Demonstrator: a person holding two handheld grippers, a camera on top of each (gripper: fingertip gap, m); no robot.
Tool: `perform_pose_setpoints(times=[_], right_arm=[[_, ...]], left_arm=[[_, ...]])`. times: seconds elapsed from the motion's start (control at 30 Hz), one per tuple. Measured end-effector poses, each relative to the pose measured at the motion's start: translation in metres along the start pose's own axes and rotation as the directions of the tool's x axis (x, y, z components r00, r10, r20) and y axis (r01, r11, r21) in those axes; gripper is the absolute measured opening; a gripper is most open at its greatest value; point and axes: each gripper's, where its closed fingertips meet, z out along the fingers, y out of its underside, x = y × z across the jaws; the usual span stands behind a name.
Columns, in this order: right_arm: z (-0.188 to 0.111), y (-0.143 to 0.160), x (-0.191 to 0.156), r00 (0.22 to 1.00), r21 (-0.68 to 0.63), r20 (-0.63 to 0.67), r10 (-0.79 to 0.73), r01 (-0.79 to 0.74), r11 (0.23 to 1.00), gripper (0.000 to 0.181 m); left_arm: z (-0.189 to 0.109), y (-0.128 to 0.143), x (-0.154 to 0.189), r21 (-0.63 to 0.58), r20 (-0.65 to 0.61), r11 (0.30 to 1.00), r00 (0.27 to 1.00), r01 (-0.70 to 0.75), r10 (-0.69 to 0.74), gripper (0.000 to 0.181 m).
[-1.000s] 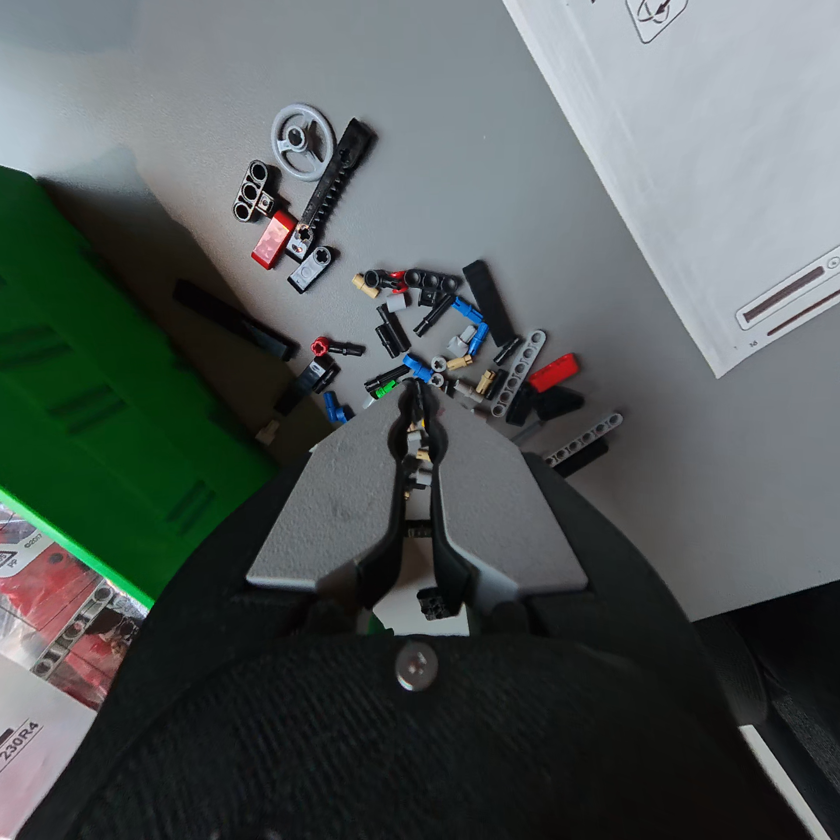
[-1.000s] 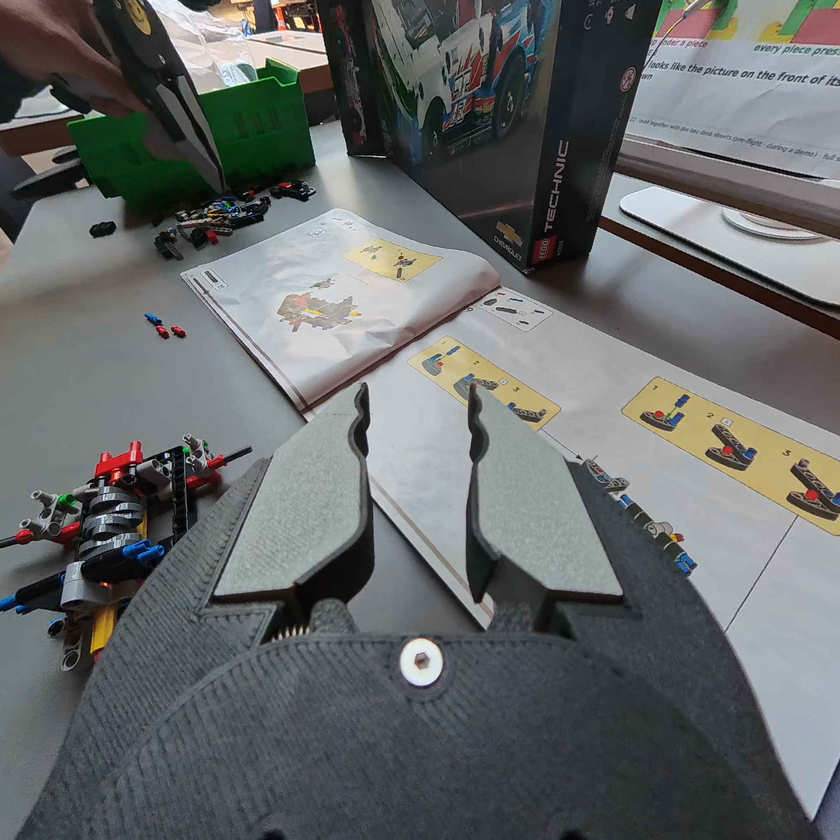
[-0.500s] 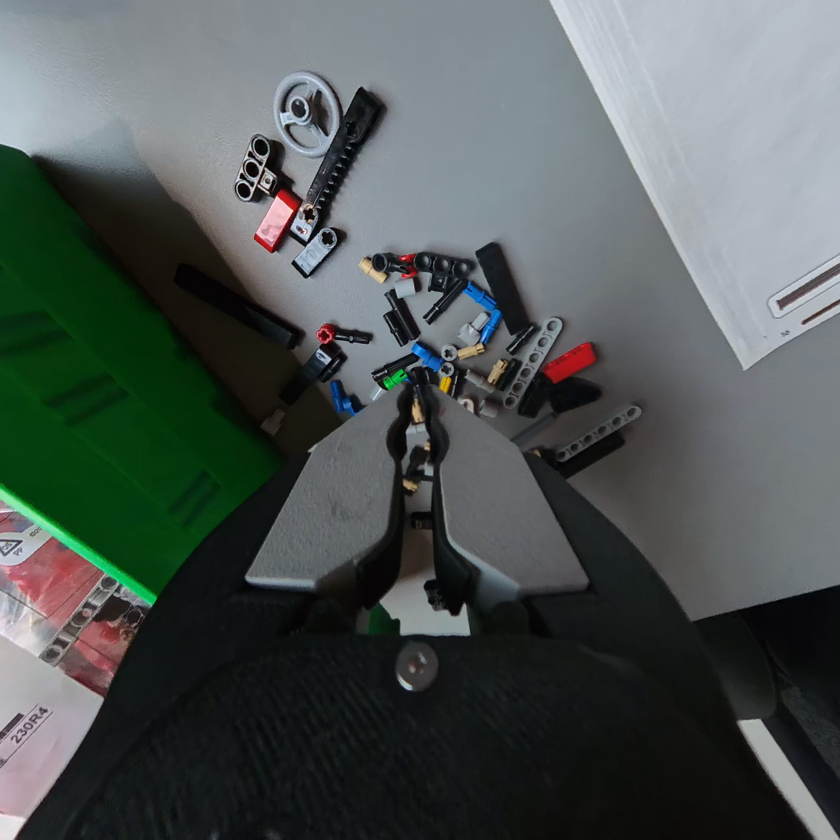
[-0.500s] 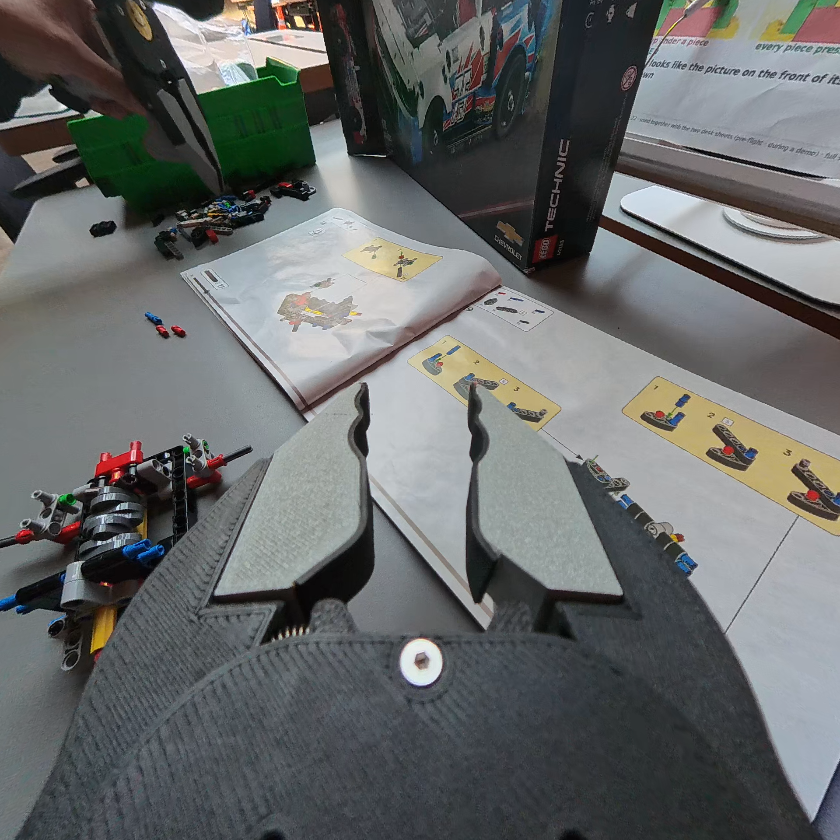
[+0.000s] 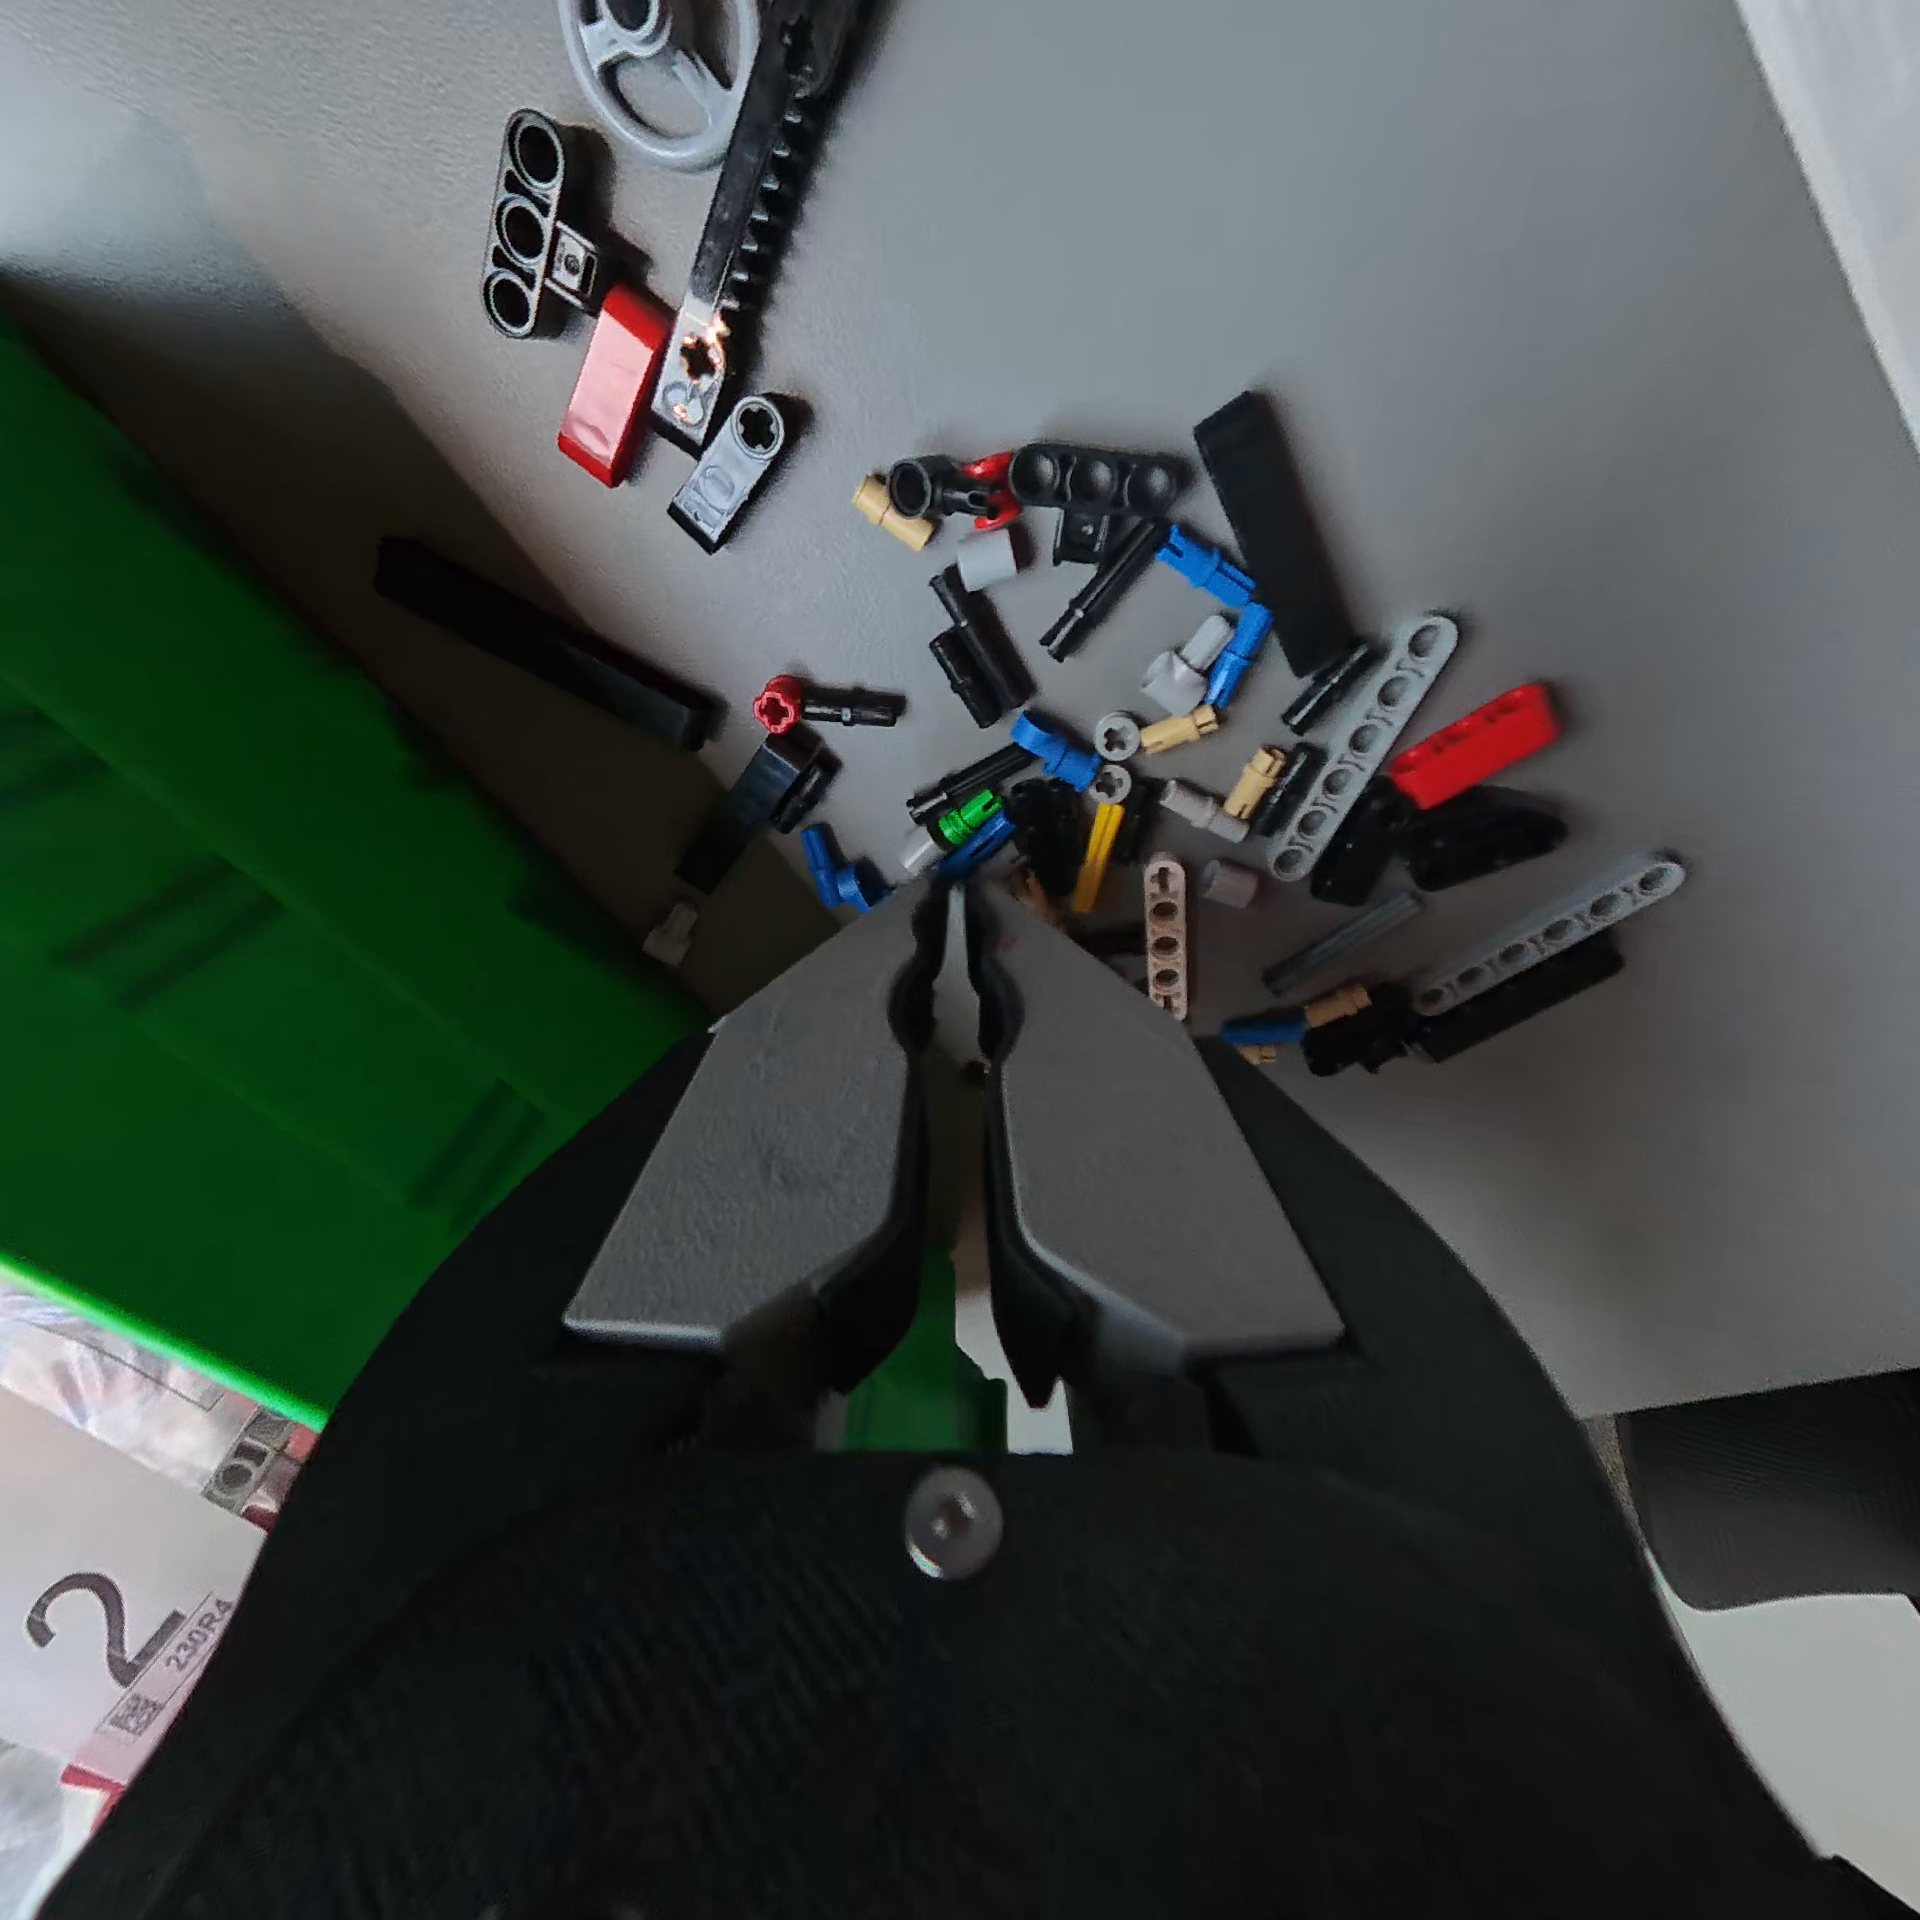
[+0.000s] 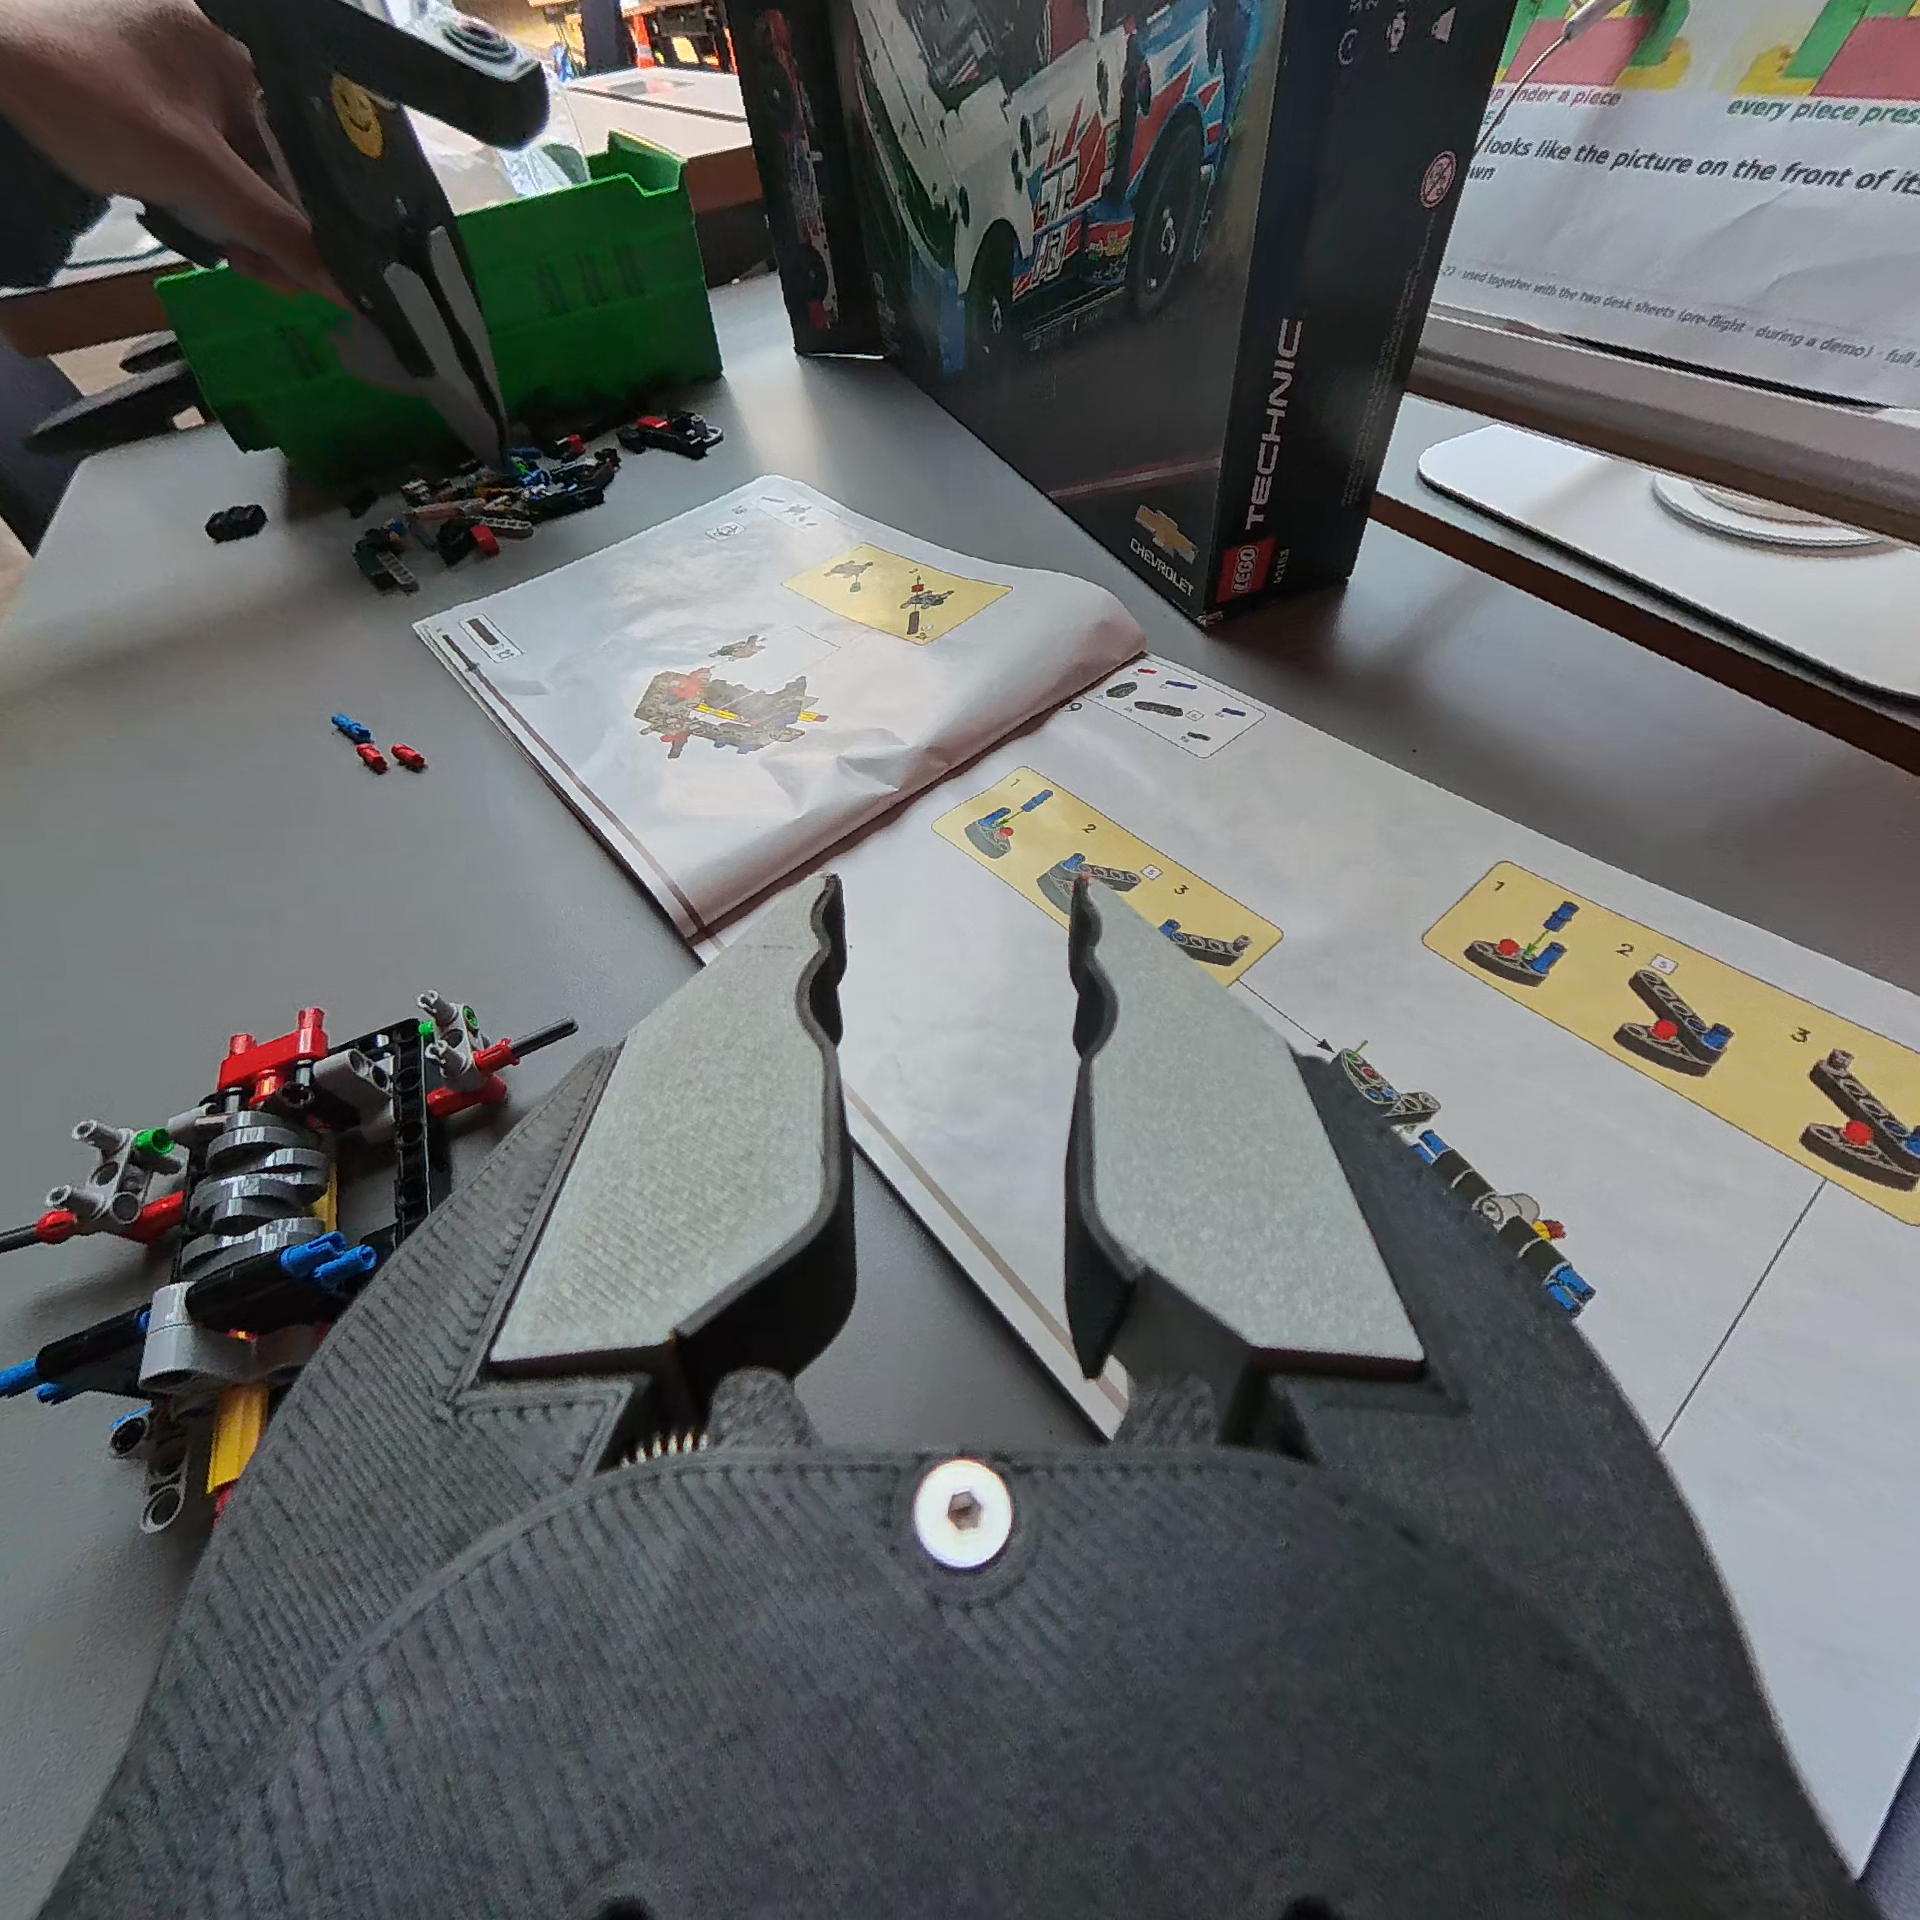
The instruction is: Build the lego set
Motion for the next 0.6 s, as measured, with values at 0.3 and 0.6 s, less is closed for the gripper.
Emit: perform_pose_setpoints(times=[0.3, 0.6], right_arm=[[0.0003, 0.0002, -0.0001, 1.000, -0.002, 0.003, 0.002, -0.002, 1.000, 0.041], [0.0001, 0.0000, -0.0002, 1.000, 0.000, 0.004, 0.003, -0.003, 1.000, 0.041]], left_arm=[[0.0002, -0.0003, -0.0001, -0.027, 0.010, 0.998, 0.998, -0.059, 0.060, 0.000], [0.0045, 0.0014, 0.0016, -0.064, 0.004, 0.995, 0.997, -0.082, 0.082, 0.004]])
